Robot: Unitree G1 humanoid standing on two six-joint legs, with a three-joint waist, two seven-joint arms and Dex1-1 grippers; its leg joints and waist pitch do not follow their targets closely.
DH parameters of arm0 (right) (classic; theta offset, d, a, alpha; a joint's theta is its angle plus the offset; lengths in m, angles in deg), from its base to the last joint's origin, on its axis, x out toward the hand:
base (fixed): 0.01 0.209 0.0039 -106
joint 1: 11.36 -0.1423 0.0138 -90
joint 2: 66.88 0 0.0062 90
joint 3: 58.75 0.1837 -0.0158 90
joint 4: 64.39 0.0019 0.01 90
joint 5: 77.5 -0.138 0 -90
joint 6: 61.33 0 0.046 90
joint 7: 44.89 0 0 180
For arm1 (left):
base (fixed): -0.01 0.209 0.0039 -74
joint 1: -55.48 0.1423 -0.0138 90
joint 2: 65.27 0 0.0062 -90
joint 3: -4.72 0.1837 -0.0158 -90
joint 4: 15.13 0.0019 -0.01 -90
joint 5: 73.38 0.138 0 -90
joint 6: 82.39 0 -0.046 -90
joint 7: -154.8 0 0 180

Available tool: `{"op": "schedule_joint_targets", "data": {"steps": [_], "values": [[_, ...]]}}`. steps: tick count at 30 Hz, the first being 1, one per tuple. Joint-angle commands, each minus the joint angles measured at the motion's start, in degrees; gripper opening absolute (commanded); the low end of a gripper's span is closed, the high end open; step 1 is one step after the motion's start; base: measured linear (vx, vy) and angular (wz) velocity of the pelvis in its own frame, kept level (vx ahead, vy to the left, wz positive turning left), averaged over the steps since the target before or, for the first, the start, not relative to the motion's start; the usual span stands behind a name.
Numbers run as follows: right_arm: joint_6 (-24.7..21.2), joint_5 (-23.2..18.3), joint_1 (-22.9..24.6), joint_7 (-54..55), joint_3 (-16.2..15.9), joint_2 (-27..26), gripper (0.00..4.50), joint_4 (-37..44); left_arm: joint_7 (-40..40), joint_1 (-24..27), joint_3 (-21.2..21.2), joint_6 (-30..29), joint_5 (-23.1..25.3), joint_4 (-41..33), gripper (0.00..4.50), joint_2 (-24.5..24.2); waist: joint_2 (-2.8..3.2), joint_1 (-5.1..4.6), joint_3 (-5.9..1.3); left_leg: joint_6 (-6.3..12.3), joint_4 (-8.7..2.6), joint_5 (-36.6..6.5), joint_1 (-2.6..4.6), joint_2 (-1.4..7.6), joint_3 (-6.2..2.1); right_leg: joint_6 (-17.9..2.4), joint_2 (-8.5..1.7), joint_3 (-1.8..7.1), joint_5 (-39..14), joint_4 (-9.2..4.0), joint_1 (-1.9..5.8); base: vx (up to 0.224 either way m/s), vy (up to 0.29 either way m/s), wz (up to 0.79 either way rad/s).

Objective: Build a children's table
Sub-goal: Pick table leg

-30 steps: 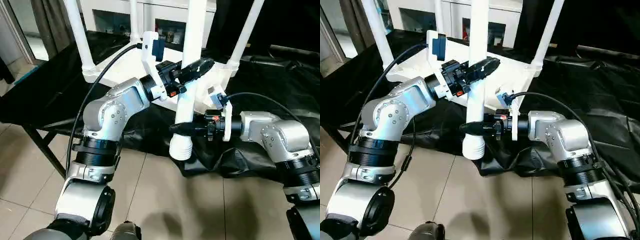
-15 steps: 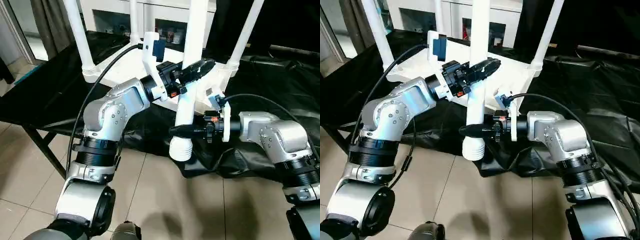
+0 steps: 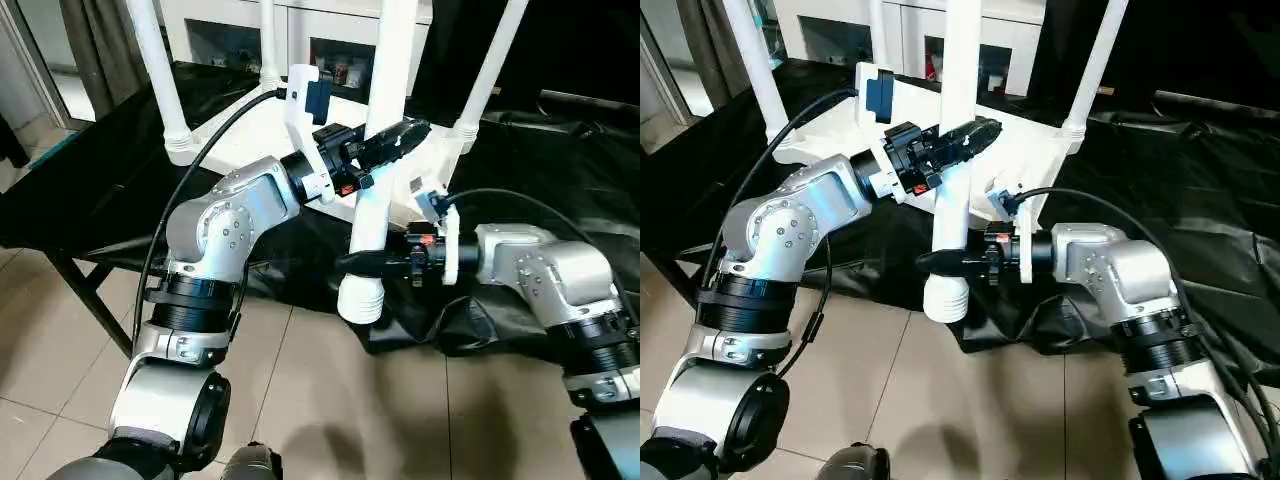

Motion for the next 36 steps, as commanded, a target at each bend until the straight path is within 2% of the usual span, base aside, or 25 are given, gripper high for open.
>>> {"op": "schedule_joint_targets", "data": {"steps": [1, 6, 17, 18, 20, 22, 23, 26, 27, 28, 29, 30, 32, 34, 35, 36], "values": [[0.55, 0.23, 0.09, -0.65, -0.23, -0.07, 2.51, -0.55, 0.78, -1.48, -0.06, -0.36, -0.71, -1.41, 1.77, -0.05, -0.79, 0.08, -5.41, -1.58, -3.89, -15.76, 2.55, 2.73, -1.08, -10.53, -3.56, 1.73, -14.09, -4.99, 2.01, 0.000, 0.000, 0.00], [0.67, 0.34, 0.36, -0.73, -0.28, -0.30, 2.01, -0.75, 0.91, -1.58, -0.09, -0.40, -0.76, -1.38, 1.77, -0.10, -0.67, 0.12, -5.44, -1.58, -3.92, -15.80, 2.58, 2.79, -1.13, -10.70, -3.55, 1.72, -13.50, -4.93, 2.01, 0.000, 0.000, 0.00], [1.50, 0.93, 0.69, -0.76, -0.07, -0.54, 1.88, -1.04, 0.18, -1.53, 0.14, 1.13, 0.42, -0.82, 1.77, 0.27, -0.76, 0.12, -5.42, -1.65, -3.93, -15.88, 2.58, 2.78, -1.11, -10.80, -3.58, 1.73, -13.57, -4.92, 2.04, 0.000, 0.000, 0.00], [1.95, 0.94, 0.78, -0.50, 0.19, -0.76, 1.88, -1.09, 0.27, -1.46, -0.08, 0.71, 0.07, -0.68, 2.33, 0.27, -0.74, 0.13, -5.41, -1.66, -3.94, -15.94, 2.59, 2.78, -1.11, -10.80, -3.56, 1.72, -13.67, -4.94, 2.01, 0.000, 0.000, 0.00], [3.16, 0.58, 1.04, 0.32, 1.31, -1.64, 1.88, -1.19, 1.14, -1.00, -0.16, -0.66, -1.04, -1.08, 2.47, 0.13, -0.78, 0.12, -5.45, -1.67, -3.90, -15.76, 2.52, 2.76, -1.08, -10.90, -3.67, 1.73, -13.48, -4.88, 1.98, 0.000, 0.000, 0.00], [4.49, -0.53, 1.56, 1.33, 3.19, -3.11, 1.88, -1.10, 1.34, -0.05, -0.20, 0.02, -1.34, -1.76, 2.54, 0.71, -0.45, 0.20, -5.47, -1.59, -3.89, -15.89, 2.56, 2.78, -1.10, -11.19, -3.74, 1.74, -13.47, -4.91, 1.90, 0.000, 0.000, 0.00], [4.97, -1.07, 1.77, 1.87, 4.07, -3.77, 1.88, -0.99, 0.41, 0.21, -0.66, 1.44, -0.97, -1.55, 2.82, 1.43, -0.60, 0.12, -5.53, -1.50, -3.92, -15.87, 2.47, 2.76, -1.16, -11.43, -3.62, 1.66, -12.79, -4.81, 2.02, 0.000, 0.000, 0.00], [5.14, -2.56, 2.19, 3.49, 6.19, -5.32, 1.88, -0.59, -1.05, 0.50, -3.59, 1.98, -3.65, -0.49, 2.89, 3.81, -0.49, 0.18, -5.54, -1.31, -3.83, -15.98, 2.56, 2.78, -1.03, -12.61, -3.64, 1.63, -11.34, -4.74, 2.08, 0.000, 0.000, 0.00], [5.60, -3.08, 2.60, 4.81, 7.44, -6.23, 1.88, -0.37, -1.35, 0.98, -7.07, 2.84, -8.13, -0.64, 2.88, 6.39, -0.45, 0.27, -5.54, -1.23, -3.76, -15.98, 2.52, 2.70, -1.09, -12.74, -3.69, 1.61, -11.44, -4.77, 2.04, 0.000, 0.000, 0.00], [5.93, -3.36, 2.90, 5.66, 8.20, -6.80, 1.88, -0.22, -1.44, 1.34, -9.44, 3.44, -11.30, -0.88, 2.88, 8.16, -0.15, 0.42, -5.50, -1.39, -3.66, -16.42, 2.37, 2.67, -1.08, -13.68, -3.90, 1.54, -11.38, -4.87, 2.17, 0.000, 0.000, 0.00], [6.51, -3.95, 3.37, 6.64, 9.36, -7.61, 1.88, -0.09, -1.22, 2.14, -11.44, 5.47, -13.54, -1.32, 2.88, 9.82, -0.36, 0.37, -5.55, -1.35, -3.72, -16.70, 2.36, 2.67, -1.13, -14.05, -3.76, 1.49, -10.93, -4.76, 2.27, 0.000, 0.000, 0.00], [6.54, -3.99, 3.40, 6.70, 9.43, -7.65, 1.88, -0.08, -1.21, 2.19, -11.55, 5.59, -13.68, -1.35, 2.88, 9.92, 0.07, 0.45, -5.55, -1.35, -3.72, -17.12, 2.43, 2.74, -1.18, -14.22, -3.77, 1.50, -10.96, -4.76, 2.20, 0.000, 0.000, 0.00], [7.96, -5.12, 4.62, 8.93, 11.78, -9.17, 1.88, 0.58, -3.50, 2.89, -15.14, 9.49, -15.70, -0.54, 2.88, 12.01, 0.42, 0.45, -5.48, -1.80, -3.96, -19.77, 2.68, 2.74, -1.30, -13.01, -3.61, 1.50, -13.14, -5.15, 1.97, 0.000, 0.000, 0.00], [8.56, -5.44, 5.11, 9.71, 12.68, -9.77, 1.88, 0.89, -4.84, 2.83, -16.65, 10.78, -16.35, 0.22, 2.88, 12.59, 0.20, 0.25, -5.46, -2.24, -4.23, -20.90, 2.64, 2.76, -1.44, -11.76, -3.55, 1.45, -14.11, -5.29, 2.13, 0.000, 0.000, 0.00], [9.15, -5.71, 5.69, 10.70, 13.68, -10.22, 1.88, 1.49, -6.80, 2.51, -18.01, 12.70, -15.59, 1.29, 2.88, 12.33, 0.62, 0.33, -5.47, -2.65, -4.27, -21.24, 2.68, 2.72, -1.54, -11.03, -3.66, 1.44, -15.03, -5.36, 2.16, 0.000, 0.000, 0.00], [9.64, -5.67, 6.32, 11.92, 14.56, -10.37, 1.88, 2.36, -8.67, 2.44, -18.09, 14.26, -12.56, 2.16, 2.88, 10.65, 0.51, 0.26, -5.40, -2.82, -4.36, -21.49, 2.66, 2.77, -1.51, -10.44, -3.62, 1.50, -15.57, -5.61, 2.05, 0.000, 0.000, 0.00]]}}
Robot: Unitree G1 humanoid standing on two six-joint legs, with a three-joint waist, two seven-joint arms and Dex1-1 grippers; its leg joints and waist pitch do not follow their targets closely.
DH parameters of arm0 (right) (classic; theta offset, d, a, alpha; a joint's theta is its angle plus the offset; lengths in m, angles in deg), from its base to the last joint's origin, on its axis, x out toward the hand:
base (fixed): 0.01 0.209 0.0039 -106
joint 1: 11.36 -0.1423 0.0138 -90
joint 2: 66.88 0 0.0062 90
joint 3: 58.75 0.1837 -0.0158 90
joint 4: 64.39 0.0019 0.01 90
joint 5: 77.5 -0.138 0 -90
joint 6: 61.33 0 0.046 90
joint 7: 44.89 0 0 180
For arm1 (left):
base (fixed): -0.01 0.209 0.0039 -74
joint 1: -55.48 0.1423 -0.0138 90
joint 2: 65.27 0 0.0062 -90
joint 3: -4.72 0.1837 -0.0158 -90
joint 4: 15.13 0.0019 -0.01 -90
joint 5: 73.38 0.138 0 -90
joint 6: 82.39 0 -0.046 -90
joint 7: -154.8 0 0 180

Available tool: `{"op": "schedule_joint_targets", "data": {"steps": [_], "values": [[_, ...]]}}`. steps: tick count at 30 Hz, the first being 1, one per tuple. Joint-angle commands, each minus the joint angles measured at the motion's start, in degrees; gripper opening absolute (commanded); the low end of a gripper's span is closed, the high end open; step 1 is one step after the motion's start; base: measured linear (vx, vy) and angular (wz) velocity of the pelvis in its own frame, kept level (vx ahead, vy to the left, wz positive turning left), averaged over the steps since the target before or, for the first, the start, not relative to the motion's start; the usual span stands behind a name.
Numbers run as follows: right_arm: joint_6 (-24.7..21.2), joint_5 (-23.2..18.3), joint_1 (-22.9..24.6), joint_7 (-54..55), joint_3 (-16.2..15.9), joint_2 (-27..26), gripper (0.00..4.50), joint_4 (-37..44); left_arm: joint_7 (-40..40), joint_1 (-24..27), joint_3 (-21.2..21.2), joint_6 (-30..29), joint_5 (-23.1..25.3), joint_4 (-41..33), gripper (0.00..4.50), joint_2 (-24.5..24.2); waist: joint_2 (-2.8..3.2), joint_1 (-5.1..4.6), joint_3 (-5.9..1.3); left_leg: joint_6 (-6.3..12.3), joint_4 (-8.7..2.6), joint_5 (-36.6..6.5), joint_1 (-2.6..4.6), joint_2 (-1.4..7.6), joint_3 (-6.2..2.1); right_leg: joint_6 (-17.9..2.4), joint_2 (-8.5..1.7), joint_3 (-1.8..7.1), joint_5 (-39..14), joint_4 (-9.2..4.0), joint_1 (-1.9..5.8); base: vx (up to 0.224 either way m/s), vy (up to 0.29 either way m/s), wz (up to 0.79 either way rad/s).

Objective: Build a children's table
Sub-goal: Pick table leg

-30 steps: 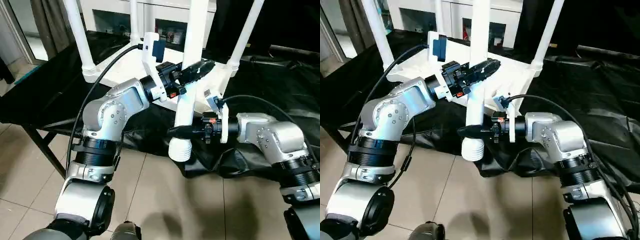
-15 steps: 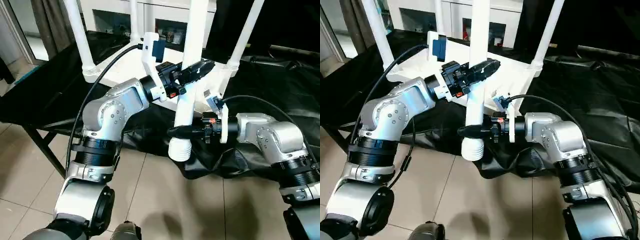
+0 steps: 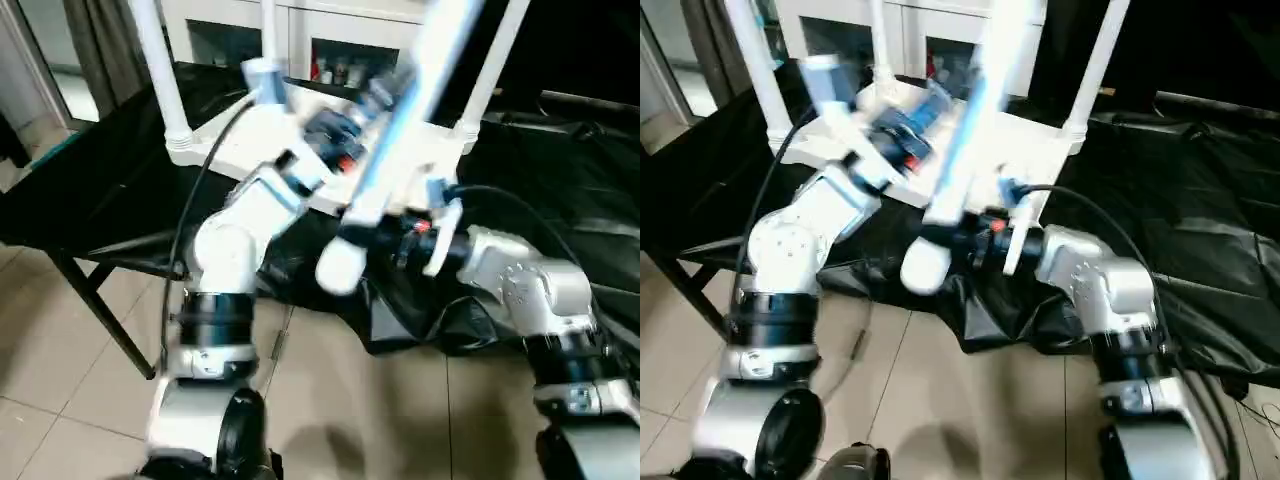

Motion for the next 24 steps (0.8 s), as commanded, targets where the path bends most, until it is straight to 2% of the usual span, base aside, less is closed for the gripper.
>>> {"op": "schedule_joint_targets", "data": {"steps": [1, 2, 3, 4, 5, 6, 7, 8, 9, 10, 11, 12, 13, 14, 15, 17, 18, 19, 20, 21, 22, 23, 24], "values": [[1.69, -1.03, -0.23, 1.50, 2.11, -0.02, 1.88, 2.80, -2.79, -0.40, -0.56, 1.95, 2.28, 1.60, 2.88, -0.12, 0.37, 0.08, -5.32, -3.37, -4.56, -22.48, 2.78, 2.84, -1.61, -8.81, -3.47, 1.68, -16.76, -5.67, 1.91, 0.000, 0.000, 0.00], [1.99, -0.89, 0.26, 2.46, 2.70, -0.08, 1.88, 3.56, -4.04, -0.31, -0.19, 2.94, 5.29, 2.03, 2.88, -1.63, 0.39, 0.16, -5.35, -3.74, -4.61, -22.79, 2.90, 2.81, -1.75, -7.44, -3.51, 1.69, -18.12, -5.79, 1.84, 0.000, 0.000, 0.00], [2.22, -0.48, 0.81, 3.50, 3.03, 0.09, 1.88, 4.62, -5.47, 0.27, 1.34, 3.56, 9.77, 2.14, 2.88, -3.94, 0.66, 0.15, -5.27, -4.29, -4.74, -23.43, 3.14, 2.92, -1.80, -6.40, -3.43, 1.81, -18.54, -5.89, 1.50, 0.000, 0.000, 0.00], [2.80, 1.69, 1.68, 6.38, 2.95, 0.47, 1.88, 6.14, -7.01, 2.05, 4.46, 4.71, 16.84, 1.15, 2.88, -7.65, 0.71, 0.09, -5.23, -4.55, -5.00, -23.35, 3.02, 3.07, -2.13, -4.92, -3.43, 1.86, -18.81, -6.04, 1.51, 0.000, 0.000, 0.00], [2.80, 1.69, 1.68, 6.38, 2.95, 0.47, 1.88, 6.14, -7.01, 2.05, 4.46, 4.71, 16.84, 1.15, 2.88, -7.65, 0.65, -0.25, -5.19, -5.18, -5.28, -23.58, 2.89, 2.89, -2.08, -3.61, -3.32, 1.78, -19.53, -5.77, 1.73, 0.000, 0.000, 0.00], [3.17, 3.26, 2.27, 8.38, 2.83, 0.70, 1.88, 7.17, -7.96, 3.35, 6.57, 5.50, 21.46, 0.35, 2.88, -10.05, 0.87, -0.10, -5.31, -5.82, -5.33, -23.80, 2.94, 2.94, -2.27, -3.39, -3.58, 1.69, -20.33, -5.96, 1.69, 0.000, 0.000, 0.00], [3.17, 3.26, 2.27, 8.38, 2.83, 0.70, 1.88, 7.17, -7.96, 3.35, 6.57, 5.50, 21.46, 0.35, 2.88, -10.05, 0.87, -0.10, -5.31, -5.82, -5.33, -23.80, 2.94, 2.94, -2.27, -3.39, -3.58, 1.69, -20.33, -5.96, 1.69, 0.000, 0.000, 0.00], [3.75, 5.59, 3.44, 12.15, 2.88, 0.63, 1.88, 8.86, -9.83, 6.40, 8.35, 5.75, 25.96, -2.16, 2.88, -13.07, 0.78, -0.22, -5.41, -6.59, -5.23, -24.23, 3.31, 3.11, -2.20, -4.38, -3.63, 1.77, -19.60, -5.93, 1.36, 0.000, 0.000, 0.00], [3.75, 5.59, 3.44, 12.15, 2.88, 0.63, 1.88, 8.86, -9.83, 6.40, 8.35, 5.75, 25.96, -2.16, 2.88, -13.07, 0.85, -0.52, -5.24, -6.53, -5.37, -24.32, 3.13, 2.98, -2.04, -4.99, -3.43, 1.74, -18.78, -5.79, 1.32, 0.000, 0.000, 0.00], [4.73, 8.33, 4.64, 15.99, 2.64, 0.31, 1.88, 10.43, -11.75, 9.73, 10.09, 4.89, 29.96, -5.05, 2.88, -16.09, 0.55, -0.49, -5.31, -6.46, -5.24, -24.28, 3.23, 2.93, -1.91, -5.45, -3.42, 1.72, -18.47, -5.78, 1.28, 0.000, 0.000, 0.00], [8.71, 12.58, 6.43, 21.34, 2.52, -1.09, 1.88, 11.98, -14.44, 14.21, 11.28, 5.28, 34.83, -8.55, 2.88, -19.32, 0.12, -0.72, -5.29, -6.38, -5.41, -23.16, 3.01, 3.09, -1.93, -5.58, -3.35, 1.78, -16.79, -5.56, 1.26, 0.000, 0.000, 0.00], [11.17, 15.55, 8.24, 25.70, 2.55, -2.45, 1.88, 13.68, -15.96, 18.03, 11.36, 7.21, 38.12, -11.12, 2.88, -21.12, 0.02, -1.00, -5.21, -6.13, -5.68, -20.57, 2.22, 3.13, -2.05, -5.13, -3.51, 1.70, -15.20, -5.11, 1.60, 0.000, 0.000, 0.00], [11.17, 15.55, 8.24, 25.70, 2.55, -2.45, 1.88, 13.68, -15.96, 18.03, 11.36, 7.21, 38.12, -11.12, 2.88, -21.12, 0.02, -1.00, -5.21, -6.13, -5.68, -20.57, 2.22, 3.13, -2.05, -5.13, -3.51, 1.70, -15.20, -5.11, 1.60, 0.000, 0.000, 0.00], [13.64, 18.66, 12.48, 32.14, 3.79, -5.34, 1.88, 17.16, -16.58, 24.03, 8.82, 10.35, 39.75, -14.49, 2.88, -21.61, -0.23, -1.74, -5.24, -5.53, -5.42, -19.70, 2.60, 2.79, -1.60, -5.07, -3.11, 1.74, -14.99, -5.37, 1.45, 0.000, 0.000, 0.00], [13.64, 18.66, 12.48, 32.14, 3.79, -5.34, 1.88, 17.16, -16.58, 24.03, 8.82, 10.35, 39.75, -14.49, 2.88, -21.61, 0.12, -1.91, -5.22, -4.87, -5.31, -19.38, 2.82, 2.80, -1.35, -6.11, -3.12, 1.88, -13.94, -5.44, 1.05, 0.000, 0.000, 0.00], [15.09, 19.21, 16.34, 34.44, 4.43, -6.76, 1.88, 20.35, -17.11, 27.62, 7.41, 11.27, 39.91, -16.27, 2.88, -21.22, 0.04, -1.90, -4.99, -4.21, -5.42, -21.61, 3.08, 2.84, -1.32, -6.73, -2.95, 1.85, -15.30, -5.72, 0.94, 0.000, 0.000, 0.00], [15.47, 18.12, 18.38, 35.55, 5.70, -8.32, 1.88, 21.99, -17.46, 30.09, 6.90, 12.07, 40.42, -17.62, 2.88, -20.52, 0.29, -2.02, -4.81, -4.14, -5.53, -23.51, 3.21, 2.82, -1.42, -6.80, -2.89, 1.86, -16.61, -5.85, 0.72, 0.000, 0.000, 0.00], [15.47, 18.12, 18.38, 35.55, 5.70, -8.32, 1.88, 21.99, -17.46, 30.09, 6.90, 12.07, 40.42, -17.62, 2.88, -20.52, 0.29, -2.02, -4.81, -4.14, -5.53, -23.51, 3.21, 2.82, -1.42, -6.80, -2.89, 1.86, -16.61, -5.85, 0.72, 0.000, 0.000, 0.00], [16.12, 17.57, 20.11, 36.43, 6.60, -9.51, 1.88, 23.06, -17.25, 32.60, 7.23, 12.43, 41.21, -19.01, 2.88, -20.42, 0.43, -2.18, -4.55, -4.31, -5.76, -26.75, 3.30, 2.91, -1.65, -6.21, -3.04, 1.92, -19.48, -6.23, 0.57, 0.000, 0.000, 0.00], [16.73, 18.07, 21.94, 37.23, 6.75, -10.09, 1.88, 23.46, -17.39, 35.17, 7.41, 12.61, 41.70, -20.46, 2.88, -19.87, 0.46, -2.63, -3.96, -4.68, -6.08, -29.60, 3.13, 2.96, -1.76, -5.29, -3.06, 1.94, -22.65, -6.81, 0.39, 0.000, 0.000, 0.00], [18.06, 19.44, 23.79, 37.95, 6.12, -10.06, 1.88, 23.43, -17.83, 37.45, 7.49, 13.51, 41.95, -21.50, 2.88, -19.21, 0.61, -2.68, -3.93, -5.11, -6.07, -31.18, 3.37, 2.82, -1.81, -4.76, -3.01, 1.86, -24.91, -6.96, 0.37, 0.000, 0.000, 0.00], [19.56, 20.95, 25.22, 38.99, 5.11, -10.00, 1.88, 23.40, -18.93, 39.19, 8.11, 14.08, 41.95, -22.48, 2.88, -19.26, 0.73, -2.74, -3.80, -5.79, -5.94, -33.46, 3.79, 2.74, -1.93, -3.83, -3.20, 1.99, -28.19, -7.58, 0.00, 0.000, 0.000, 0.00], [22.50, 23.71, 27.23, 39.97, 3.80, -9.30, 1.88, 22.87, -20.05, 40.87, 8.36, 15.45, 42.19, -22.75, 2.88, -19.04, 0.87, -2.84, -3.73, -6.22, -5.84, -35.52, 4.03, 2.60, -2.12, -2.90, -3.27, 1.87, -31.52, -8.16, -0.06, 0.000, 0.000, 0.00]]}}
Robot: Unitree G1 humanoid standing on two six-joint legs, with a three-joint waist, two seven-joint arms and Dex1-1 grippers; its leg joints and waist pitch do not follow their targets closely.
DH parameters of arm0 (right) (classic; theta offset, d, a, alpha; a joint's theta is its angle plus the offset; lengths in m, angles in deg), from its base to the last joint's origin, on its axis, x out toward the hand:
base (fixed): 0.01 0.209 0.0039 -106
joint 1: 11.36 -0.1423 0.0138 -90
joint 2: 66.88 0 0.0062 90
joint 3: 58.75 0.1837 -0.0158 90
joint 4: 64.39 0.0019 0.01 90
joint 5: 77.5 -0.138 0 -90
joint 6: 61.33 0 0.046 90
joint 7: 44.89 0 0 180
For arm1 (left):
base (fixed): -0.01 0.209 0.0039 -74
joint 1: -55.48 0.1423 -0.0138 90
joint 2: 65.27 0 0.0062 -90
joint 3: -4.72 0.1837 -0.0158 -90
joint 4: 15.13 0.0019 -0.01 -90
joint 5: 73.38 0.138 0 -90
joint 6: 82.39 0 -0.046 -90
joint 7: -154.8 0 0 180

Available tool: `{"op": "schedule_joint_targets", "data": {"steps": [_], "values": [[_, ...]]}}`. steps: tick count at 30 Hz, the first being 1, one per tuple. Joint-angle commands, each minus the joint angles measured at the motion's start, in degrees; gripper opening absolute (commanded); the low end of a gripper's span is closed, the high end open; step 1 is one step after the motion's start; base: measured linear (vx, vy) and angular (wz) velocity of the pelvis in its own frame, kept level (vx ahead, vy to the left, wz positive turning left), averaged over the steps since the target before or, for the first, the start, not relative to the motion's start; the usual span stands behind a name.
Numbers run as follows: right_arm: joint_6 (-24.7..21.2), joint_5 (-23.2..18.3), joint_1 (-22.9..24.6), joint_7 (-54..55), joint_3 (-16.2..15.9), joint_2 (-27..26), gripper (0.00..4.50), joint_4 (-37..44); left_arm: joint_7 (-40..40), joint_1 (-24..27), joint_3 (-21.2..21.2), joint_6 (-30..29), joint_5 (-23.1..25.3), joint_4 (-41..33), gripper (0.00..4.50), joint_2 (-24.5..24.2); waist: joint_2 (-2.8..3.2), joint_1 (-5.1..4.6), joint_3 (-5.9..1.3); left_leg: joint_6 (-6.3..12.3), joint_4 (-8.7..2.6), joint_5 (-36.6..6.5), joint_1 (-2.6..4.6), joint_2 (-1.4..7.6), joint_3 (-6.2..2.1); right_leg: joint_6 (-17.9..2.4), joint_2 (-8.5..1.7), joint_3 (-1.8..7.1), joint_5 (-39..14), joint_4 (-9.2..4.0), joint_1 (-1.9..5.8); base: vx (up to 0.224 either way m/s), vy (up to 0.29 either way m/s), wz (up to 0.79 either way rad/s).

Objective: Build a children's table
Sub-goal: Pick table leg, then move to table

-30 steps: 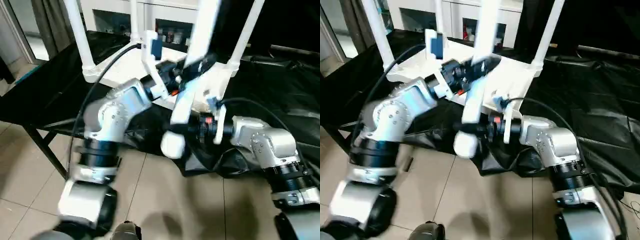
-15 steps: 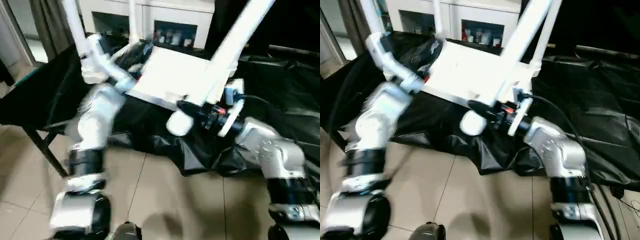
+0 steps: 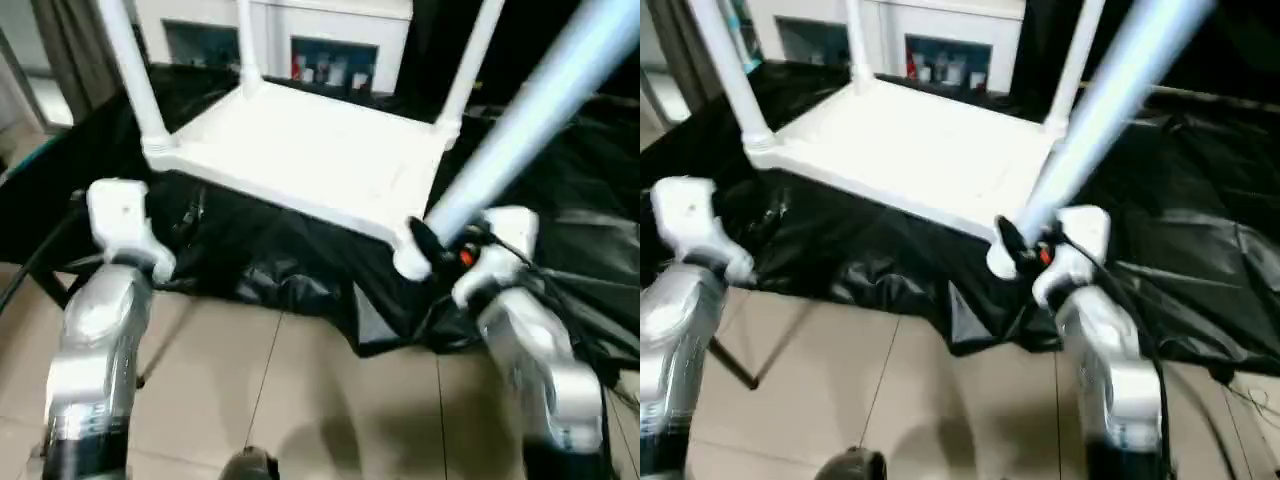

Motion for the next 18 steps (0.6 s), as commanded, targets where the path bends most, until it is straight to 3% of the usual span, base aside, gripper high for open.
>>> {"op": "schedule_joint_targets", "data": {"steps": [1, 2, 3, 5, 6, 7, 8, 9, 10, 11, 12, 13, 14, 15, 16, 17, 18], "values": [[3.32, 3.06, 1.56, 1.54, -1.00, 0.76, 1.88, 0.62, -1.59, 0.98, 0.66, 1.53, 0.80, -1.32, 2.88, 0.20, 1.05, -0.65, -3.45, -6.27, -4.96, -35.42, 3.18, 2.63, -2.08, -3.77, -3.30, 1.94, -31.48, -6.77, -0.13, 0.000, 0.000, 0.00], [5.59, 5.09, 3.23, 2.12, -1.91, 1.38, 1.88, 0.27, -2.43, 2.08, 0.86, 3.06, 1.36, -1.10, 2.88, 0.22, 0.79, -0.76, -3.52, -6.16, -5.04, -35.72, 3.22, 2.61, -2.25, -2.87, -3.25, 1.80, -32.45, -7.18, 0.09, 0.000, 0.000, 0.00], [7.32, 6.29, 5.47, 2.88, -1.95, 1.12, 1.88, 1.02, -2.62, 3.44, 1.34, 5.40, 2.79, -0.32, 2.88, 0.10, 1.22, -0.92, -3.46, -5.98, -5.33, -36.18, 3.09, 2.64, -2.39, -2.87, -3.07, 1.67, -31.52, -7.42, 0.19, 0.000, 0.000, 0.00], [7.87, 6.28, 7.54, 3.12, -1.58, 0.56, 1.88, 2.52, -1.91, 4.71, 1.90, 7.41, 3.62, 0.16, 2.88, 0.11, 1.31, -1.12, -3.28, -5.92, -5.49, -38.34, 3.20, 2.69, -2.62, -2.96, -2.96, 1.40, -31.38, -7.57, 0.16, 0.000, 0.000, 0.00], [7.59, 5.32, 9.92, 3.04, -0.95, -0.51, 1.88, 4.98, -1.02, 6.29, 2.36, 9.05, 4.23, 0.06, 2.88, 0.63, 2.30, -1.38, -3.18, -6.06, -5.60, -40.07, 3.28, 2.59, -2.87, -3.31, -2.88, 1.25, -31.65, -7.47, 0.22, 0.000, 0.000, 0.00], [7.38, 4.93, 10.68, 3.00, -0.71, -0.85, 1.88, 5.71, -0.60, 6.90, 2.61, 9.62, 4.35, -0.05, 2.88, 0.78, 1.86, -1.68, -3.08, -5.97, -5.67, -41.31, 3.49, 2.66, -2.80, -3.03, -2.83, 1.18, -32.89, -7.84, 0.25, 0.000, 0.000, 0.00], [6.53, 4.46, 11.81, 2.54, -0.79, -0.92, 1.88, 6.40, 0.00, 7.99, 2.95, 10.60, 4.70, 0.16, 2.88, 0.87, 1.81, -2.21, -2.77, -6.07, -5.77, -44.54, 4.06, 2.60, -3.13, -2.38, -2.86, 0.56, -36.80, -8.10, 0.64, 0.000, 0.000, 0.00], [6.34, 4.29, 12.19, 2.17, -0.88, -0.85, 1.88, 6.49, 0.12, 8.44, 3.04, 10.92, 4.93, 0.30, 2.88, 0.94, 2.23, -2.99, -2.20, -6.48, -6.26, -49.00, 4.57, 2.63, -3.39, -0.92, -2.26, -0.84, -41.40, -8.98, 1.48, 0.000, 0.000, 0.00], [6.15, 3.95, 12.32, 1.74, -0.76, -0.73, 1.88, 6.25, 0.41, 8.88, 3.11, 11.25, 4.91, 0.49, 2.88, 1.07, 3.15, -3.09, -1.85, -6.98, -6.93, -53.09, 5.41, 2.89, -3.41, -0.88, -1.30, -2.16, -41.86, -9.12, 1.61, 0.000, 0.000, 0.00], [6.24, 3.34, 12.15, 1.76, -0.56, -0.78, 1.88, 5.83, 0.12, 9.16, 3.06, 11.08, 4.88, 0.37, 2.88, 1.14, 4.35, -2.52, -1.33, -7.42, -12.80, -61.93, 0.49, 4.29, -1.70, -2.71, 1.60, -4.16, -31.80, 0.91, 7.47, -0.074, 0.032, -0.13], [6.30, 2.60, 11.67, 1.84, -0.18, -0.81, 1.88, 5.14, -0.37, 9.19, 2.94, 10.71, 4.75, 0.10, 2.88, 1.24, 3.48, 3.31, -1.85, -6.97, -13.40, -63.86, -4.96, 2.93, 4.53, -3.81, 2.93, -4.73, -21.79, 9.83, 10.87, -0.095, -0.006, 0.08], [6.32, 2.05, 11.20, 1.98, -0.22, -0.57, 1.88, 4.31, -0.79, 9.16, 3.06, 10.61, 4.56, -0.19, 2.88, 1.15, 3.48, 3.31, -1.85, -6.97, -13.40, -63.86, -4.96, 2.93, 4.53, -3.81, 2.93, -4.73, -21.79, 9.83, 10.87, -0.095, -0.006, 0.08], [6.53, 1.78, 10.83, 1.96, -0.42, -0.32, 1.88, 3.68, -1.13, 9.11, 3.25, 10.53, 4.55, -0.44, 2.88, 1.02, -3.21, -1.21, -4.18, -3.60, 7.63, -32.09, 7.98, 2.70, 3.51, -1.06, -5.81, 4.32, -64.17, -3.64, 1.22, 0.104, -0.157, 0.15], [6.53, 1.78, 10.83, 1.96, -0.42, -0.32, 1.88, 3.68, -1.13, 9.11, 3.25, 10.53, 4.55, -0.44, 2.88, 1.02, 0.18, 1.28, -0.31, 4.23, 12.21, -12.16, 1.12, -1.94, -3.54, -8.92, -8.16, 10.92, -74.91, -10.78, 5.27, 0.199, -0.145, 0.05], [7.44, 2.19, 10.05, 0.91, -1.30, -0.02, 1.88, 2.87, -1.58, 8.91, 3.62, 10.88, 5.30, -0.70, 2.88, 0.75, -0.12, 1.39, 1.37, 3.86, 13.42, -11.12, -0.81, -2.06, -5.09, -9.89, -8.73, 11.14, -74.82, -10.63, 6.78, 0.199, -0.145, 0.05], [7.65, 2.42, 9.66, 0.35, -1.77, 0.05, 1.88, 2.63, -1.58, 8.80, 3.63, 11.11, 5.52, -0.73, 2.88, 0.71, 0.04, 2.77, -0.11, 2.17, 11.27, -15.55, 1.54, -1.66, -6.14, -11.91, -6.20, 11.41, -65.82, -8.21, 8.66, 0.101, 0.015, 0.18], [7.25, 2.11, 9.22, -0.16, -2.08, -0.05, 1.88, 2.40, -1.56, 8.77, 3.47, 11.38, 5.47, -0.74, 2.88, 0.76, 1.21, 3.33, -0.55, 1.63, 5.43, -21.76, 5.60, -0.48, -5.39, -15.07, -3.32, 9.24, -51.83, -7.27, 8.69, 0.027, 0.022, 0.43]]}}
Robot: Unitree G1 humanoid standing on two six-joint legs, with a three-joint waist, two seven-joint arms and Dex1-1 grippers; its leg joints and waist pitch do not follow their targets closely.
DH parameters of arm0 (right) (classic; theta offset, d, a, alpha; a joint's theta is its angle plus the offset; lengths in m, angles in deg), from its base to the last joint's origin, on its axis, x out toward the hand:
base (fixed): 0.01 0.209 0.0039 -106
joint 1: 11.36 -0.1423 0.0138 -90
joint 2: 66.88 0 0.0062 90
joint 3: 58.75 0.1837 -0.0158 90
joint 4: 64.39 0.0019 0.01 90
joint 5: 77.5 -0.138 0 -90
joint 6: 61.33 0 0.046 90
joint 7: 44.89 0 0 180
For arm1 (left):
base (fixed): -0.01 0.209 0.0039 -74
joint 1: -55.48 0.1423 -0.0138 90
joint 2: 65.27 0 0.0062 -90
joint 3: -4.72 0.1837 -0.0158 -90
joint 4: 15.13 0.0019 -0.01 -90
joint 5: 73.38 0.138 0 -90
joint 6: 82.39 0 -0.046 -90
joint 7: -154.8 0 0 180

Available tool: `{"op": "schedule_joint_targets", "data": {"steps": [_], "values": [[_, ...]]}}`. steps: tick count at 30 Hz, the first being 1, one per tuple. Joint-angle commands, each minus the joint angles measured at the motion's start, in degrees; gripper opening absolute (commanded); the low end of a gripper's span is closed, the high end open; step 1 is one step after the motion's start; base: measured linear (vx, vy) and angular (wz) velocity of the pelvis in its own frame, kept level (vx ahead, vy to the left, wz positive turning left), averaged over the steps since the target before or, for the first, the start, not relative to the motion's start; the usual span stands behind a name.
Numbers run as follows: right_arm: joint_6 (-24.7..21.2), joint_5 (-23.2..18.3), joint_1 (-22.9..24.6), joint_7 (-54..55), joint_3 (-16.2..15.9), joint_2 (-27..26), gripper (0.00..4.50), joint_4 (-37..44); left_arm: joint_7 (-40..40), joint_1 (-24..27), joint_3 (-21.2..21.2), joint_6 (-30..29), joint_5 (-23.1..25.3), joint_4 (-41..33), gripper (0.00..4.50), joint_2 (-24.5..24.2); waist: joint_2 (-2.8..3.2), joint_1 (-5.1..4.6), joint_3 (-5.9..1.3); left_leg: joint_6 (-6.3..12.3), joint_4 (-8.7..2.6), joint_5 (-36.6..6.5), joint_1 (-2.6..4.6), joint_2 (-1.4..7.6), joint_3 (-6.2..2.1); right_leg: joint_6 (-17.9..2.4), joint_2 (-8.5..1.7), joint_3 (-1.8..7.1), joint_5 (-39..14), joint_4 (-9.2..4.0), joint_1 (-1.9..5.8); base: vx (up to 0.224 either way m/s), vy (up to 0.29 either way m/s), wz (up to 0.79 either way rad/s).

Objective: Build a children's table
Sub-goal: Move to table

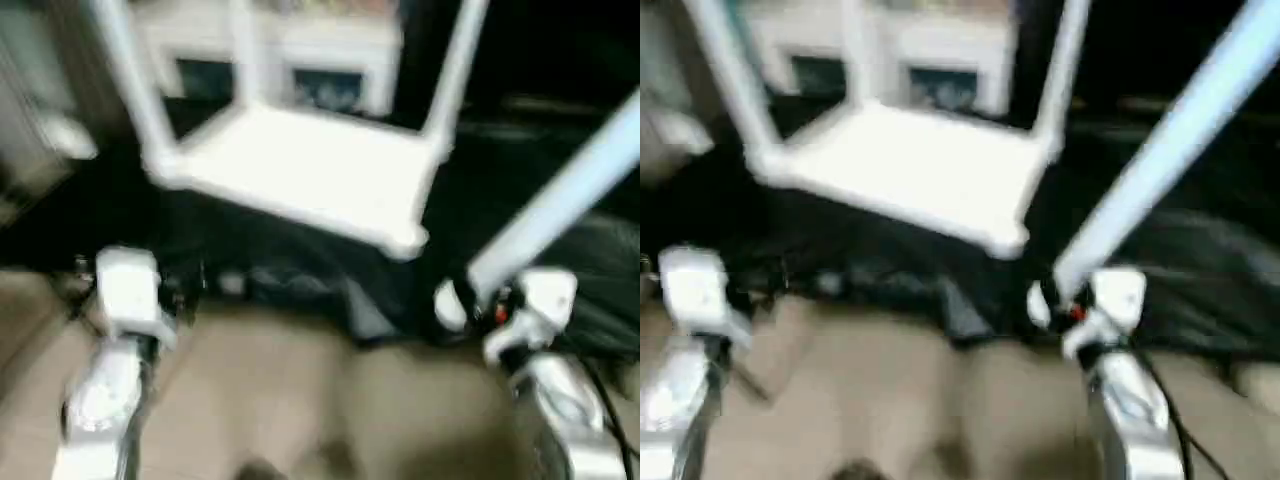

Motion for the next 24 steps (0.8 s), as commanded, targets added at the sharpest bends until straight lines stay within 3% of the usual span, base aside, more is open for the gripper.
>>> {"op": "schedule_joint_targets", "data": {"steps": [1, 2, 3, 4, 5, 6, 7, 8, 9, 10, 11, 12, 13, 14, 15, 16, 17, 18, 19, 20, 21, 22, 23, 24], "values": [[-0.11, -0.61, -1.69, -1.44, -1.60, -0.50, 1.88, 0.17, -0.32, -1.47, -0.47, 0.57, 0.32, -0.81, 2.88, -0.62, 0.33, 1.05, -1.10, -1.25, -7.20, -17.62, 4.40, 2.54, 0.00, -14.89, -4.35, 4.85, -31.27, -13.48, -0.39, 0.055, 0.043, 0.49], [-0.41, -0.95, -2.16, -1.61, -1.74, -0.69, 1.88, 0.23, -0.39, -1.31, -0.68, 0.83, 0.54, -0.78, 2.88, -0.50, 0.98, -2.00, -1.91, 2.27, -15.08, -27.12, 9.31, 7.59, -4.57, -12.75, 0.53, 1.10, -13.38, -6.67, -3.94, 0.014, 0.022, 0.33], [-0.46, -1.06, -2.22, -1.60, -1.69, -0.72, 1.88, 0.28, -0.42, -1.28, -0.63, 0.87, 0.54, -0.81, 2.88, -0.47, 1.32, -3.17, -3.92, 4.74, -16.10, -26.41, 11.16, 9.80, -7.06, -10.06, -0.09, -0.46, -4.74, -2.85, -5.05, 0.090, 0.041, 0.03], [-0.79, -1.67, -2.41, -1.58, -1.53, -0.93, 1.88, 0.56, -0.28, -1.18, -0.34, 0.89, 0.23, -0.92, 2.88, -0.34, 1.61, -4.38, -5.04, 13.36, -15.11, -20.98, 11.71, 9.93, -8.43, -2.90, -0.91, -1.85, 2.77, -0.05, -7.71, 0.063, 0.021, -0.03], [-0.70, -1.55, -2.48, -1.46, -1.71, -1.00, 1.88, 0.67, -0.07, -1.29, -0.06, 0.91, 0.28, -0.85, 2.88, -0.49, 1.64, -5.51, -5.13, 21.21, -14.49, -12.72, 10.12, 8.78, -8.67, 1.41, -1.60, -2.59, 5.44, 1.49, -9.37, 0.109, 0.036, -0.15], [-0.68, -1.59, -2.50, -1.40, -1.80, -0.97, 1.88, 0.67, 0.03, -1.39, 0.02, 0.93, 0.22, -0.80, 2.88, -0.47, 1.53, -5.42, -5.10, 23.98, -14.20, -9.19, 9.91, 8.32, -8.39, 2.18, -1.87, -2.52, 6.51, 1.57, -10.30, 0.108, -0.001, -0.19], [-0.57, -1.76, -2.55, -1.22, -2.14, -0.84, 1.88, 0.70, 0.26, -1.85, 0.21, 0.79, -0.05, -0.63, 2.88, -0.33, 0.21, -6.43, -5.01, 25.50, -13.94, -2.49, 9.23, 7.11, -6.95, 1.75, -2.70, -1.78, 10.61, 0.20, -11.30, 0.108, -0.001, -0.19], [-0.43, -1.88, -2.51, -1.23, -2.23, -0.72, 1.88, 0.68, 0.13, -2.00, 0.36, 0.69, -0.19, -0.65, 2.88, -0.28, -1.52, -6.50, -3.82, 20.36, -12.89, -3.37, 5.78, 2.42, -2.26, -1.04, -3.60, 0.10, 15.19, -6.27, -8.26, 0.129, -0.051, -0.05], [0.02, -1.66, -2.58, -1.25, -2.30, -0.55, 1.88, 0.56, 0.13, -2.62, 0.67, 0.65, -0.42, -0.40, 2.88, -0.16, -5.05, -5.30, -3.69, 12.95, -8.69, -9.53, 1.49, -3.00, 1.17, -0.39, -6.40, 5.34, -1.37, -11.99, -1.18, 0.116, -0.067, 0.06], [0.04, -1.65, -2.58, -1.25, -2.30, -0.54, 1.88, 0.55, 0.13, -2.65, 0.68, 0.65, -0.43, -0.39, 2.88, -0.16, -2.95, -4.30, -2.56, 9.23, -4.40, -10.12, 1.49, -2.15, 0.24, -4.25, -12.67, 8.79, -18.02, -15.61, -0.92, 0.116, -0.067, 0.06], [-0.10, -1.69, -2.64, -1.14, -2.23, -0.68, 1.88, 0.52, 0.29, -3.10, 0.74, 0.63, -0.71, -0.06, 2.88, -0.08, -4.26, -4.61, -3.91, 3.64, -0.55, -5.07, -1.54, -1.04, -0.98, -10.32, -12.53, 8.56, -29.57, -15.11, 2.20, 0.128, -0.038, -0.01], [-0.54, -1.90, -2.63, -1.02, -2.05, -0.80, 1.88, 0.62, 0.30, -3.43, 0.82, 0.54, -0.75, 0.12, 2.88, 0.01, -4.25, -4.49, -3.92, 2.16, -0.78, -2.84, -2.40, -0.68, -1.34, -11.89, -11.78, 7.93, -28.11, -14.81, 2.54, 0.149, 0.006, -0.06], [-1.19, -2.15, -2.58, -0.96, -1.89, -0.70, 1.88, 0.82, 0.30, -3.58, 1.03, 0.57, -0.81, 0.12, 2.88, 0.31, -3.70, -4.90, -3.42, 0.99, -1.73, 0.29, -3.44, 0.14, -1.47, -15.52, -10.60, 6.30, -21.47, -14.68, 2.38, 0.149, 0.006, -0.06], [-1.94, -2.62, -2.46, -1.10, -1.70, -0.41, 1.88, 1.15, 0.11, -3.62, 1.50, 0.48, -0.64, -0.10, 2.88, 0.75, -2.75, -5.88, -2.63, -4.01, -7.12, -1.97, 1.45, -0.26, 0.47, -15.28, -2.24, 5.83, -19.81, -14.26, -1.68, 0.124, 0.013, -0.13], [-1.94, -2.62, -2.46, -1.10, -1.70, -0.41, 1.88, 1.15, 0.11, -3.62, 1.50, 0.48, -0.64, -0.10, 2.88, 0.75, 1.28, -5.94, -2.88, -7.35, -13.52, -10.52, 6.45, 4.04, -0.91, -8.84, 1.71, 2.91, -14.76, -10.64, -6.25, 0.092, 0.041, -0.38], [-2.24, -3.06, -2.37, -1.28, -1.61, -0.12, 1.88, 1.45, 0.25, -3.61, 1.84, 0.47, -0.87, -0.11, 2.88, 1.06, -0.18, -8.66, -1.23, -7.01, -16.04, -21.34, 6.22, 7.14, -2.17, -6.78, 1.51, 1.61, -12.87, -8.29, -7.33, 0.092, 0.041, -0.38], [-2.24, -3.08, -2.35, -1.29, -1.60, 0.02, 1.88, 1.51, 0.29, -3.61, 1.95, 0.48, -0.90, -0.06, 2.88, 1.14, 1.18, -7.26, -3.70, -7.13, -16.95, -29.15, 10.13, 10.67, -2.97, -6.09, -0.53, -0.34, -3.43, -2.99, -8.78, 0.135, 0.044, -0.46], [-2.20, -3.01, -2.34, -1.28, -1.60, 0.27, 1.88, 1.58, 0.33, -3.60, 2.14, 0.52, -0.91, 0.03, 2.88, 1.24, 0.75, -7.88, -4.12, -5.78, -17.37, -28.38, 10.86, 11.35, -2.74, -5.28, -1.44, -1.17, 1.89, -2.23, -9.06, 0.178, 0.004, -0.51], [-2.20, -3.07, -2.33, -1.29, -1.56, 0.47, 1.88, 1.60, 0.24, -3.59, 2.27, 0.54, -0.81, 0.02, 2.88, 1.37, 0.42, -7.99, -3.80, -3.80, -17.73, -24.52, 10.37, 11.10, -0.67, -4.75, -2.63, -2.61, 8.62, -2.19, -9.81, 0.178, 0.004, -0.51], [-2.23, -3.21, -2.36, -1.33, -1.46, 0.74, 1.88, 1.60, 0.06, -3.57, 2.46, 0.53, -0.71, -0.07, 2.88, 1.62, -1.35, -8.38, -3.85, -2.63, -17.33, -21.20, 10.74, 9.72, 2.28, -6.69, -3.64, -3.15, 13.16, -3.78, -9.86, 0.176, -0.018, -0.66], [-2.40, -3.40, -2.56, -1.40, -1.35, 0.88, 1.88, 1.49, -0.20, -3.49, 2.66, 0.38, -0.90, -0.34, 2.88, 1.93, -5.30, -6.86, -4.03, 1.66, -13.55, -18.46, 3.02, 2.28, 4.46, -7.10, -5.03, 0.19, 11.42, -8.81, -2.39, 0.160, -0.036, -0.48], [-2.49, -3.54, -2.93, -1.71, -1.38, 1.05, 1.88, 1.29, -0.42, -3.38, 2.95, 0.24, -1.08, -0.68, 2.88, 2.11, -4.11, -5.37, -4.64, 3.54, -9.71, -16.55, 2.19, -1.14, 5.49, -10.16, -7.19, 4.14, 4.05, -11.56, 0.25, 0.160, -0.036, -0.48], [-2.49, -3.55, -2.96, -1.74, -1.38, 1.06, 1.88, 1.28, -0.43, -3.37, 2.98, 0.23, -1.09, -0.70, 2.88, 2.12, -5.37, -4.42, -6.02, 4.55, -1.43, -8.00, -2.23, -1.15, 2.05, -17.63, -13.19, 9.62, -0.15, -13.00, 5.14, 0.175, -0.022, -0.15], [-2.65, -3.63, -3.11, -2.09, -1.57, 1.20, 1.88, 1.26, -0.47, -3.31, 3.07, 0.30, -1.06, -0.63, 2.88, 2.15, -5.71, -4.52, -5.74, 3.05, 0.04, -0.82, -5.04, -1.01, 0.58, -19.47, -10.97, 8.10, 10.01, -11.74, 5.13, 0.216, -0.008, 0.02]]}}
